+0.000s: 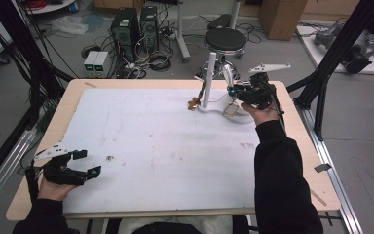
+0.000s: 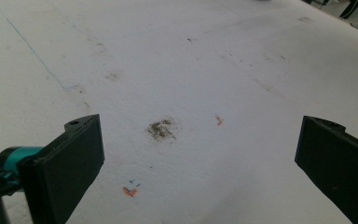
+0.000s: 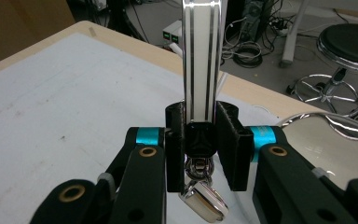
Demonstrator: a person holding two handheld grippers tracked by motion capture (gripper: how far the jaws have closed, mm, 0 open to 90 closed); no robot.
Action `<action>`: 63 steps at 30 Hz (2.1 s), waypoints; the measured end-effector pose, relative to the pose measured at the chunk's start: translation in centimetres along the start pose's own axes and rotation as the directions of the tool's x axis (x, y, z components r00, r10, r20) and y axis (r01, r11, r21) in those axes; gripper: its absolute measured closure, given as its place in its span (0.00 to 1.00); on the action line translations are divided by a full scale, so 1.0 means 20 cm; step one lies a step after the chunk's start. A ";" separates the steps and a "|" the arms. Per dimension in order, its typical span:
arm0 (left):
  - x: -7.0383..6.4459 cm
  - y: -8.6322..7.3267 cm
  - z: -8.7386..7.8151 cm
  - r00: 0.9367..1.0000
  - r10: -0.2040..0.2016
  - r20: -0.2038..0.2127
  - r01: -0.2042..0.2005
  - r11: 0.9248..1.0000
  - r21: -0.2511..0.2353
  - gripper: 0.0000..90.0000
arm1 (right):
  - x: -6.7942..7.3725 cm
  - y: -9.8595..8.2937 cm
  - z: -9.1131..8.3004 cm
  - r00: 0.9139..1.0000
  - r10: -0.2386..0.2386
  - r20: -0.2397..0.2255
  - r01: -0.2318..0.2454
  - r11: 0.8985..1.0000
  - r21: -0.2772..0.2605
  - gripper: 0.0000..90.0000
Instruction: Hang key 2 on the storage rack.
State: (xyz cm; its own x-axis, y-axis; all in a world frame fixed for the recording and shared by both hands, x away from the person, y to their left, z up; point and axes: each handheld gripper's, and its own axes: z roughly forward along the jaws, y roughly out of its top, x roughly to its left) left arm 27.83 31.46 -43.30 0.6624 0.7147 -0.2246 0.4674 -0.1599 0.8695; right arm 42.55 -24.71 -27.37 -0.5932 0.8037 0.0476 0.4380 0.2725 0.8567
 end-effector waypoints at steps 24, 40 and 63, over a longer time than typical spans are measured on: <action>0.01 -0.01 -0.01 1.000 0.002 0.005 -0.002 1.000 0.005 0.02 | 0.07 0.22 0.15 0.999 -0.034 0.008 0.035 0.999 -0.011 0.82; 0.01 -0.01 -0.01 1.000 -0.003 0.005 0.003 1.000 0.001 0.02 | 0.13 0.39 0.21 0.997 -0.071 0.033 0.072 0.997 -0.029 0.82; 0.02 -0.02 -0.01 1.000 -0.002 0.006 0.002 1.000 0.002 0.02 | 0.15 0.42 0.34 0.996 -0.052 0.071 0.053 0.999 -0.009 0.82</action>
State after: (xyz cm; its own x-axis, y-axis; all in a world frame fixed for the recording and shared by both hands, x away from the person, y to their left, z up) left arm 27.74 31.96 -43.56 0.6649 0.7109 -0.2293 0.4698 -0.1594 0.8682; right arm 48.96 -16.36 -23.57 -0.5656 0.8240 -0.0334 0.3999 0.3095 0.8627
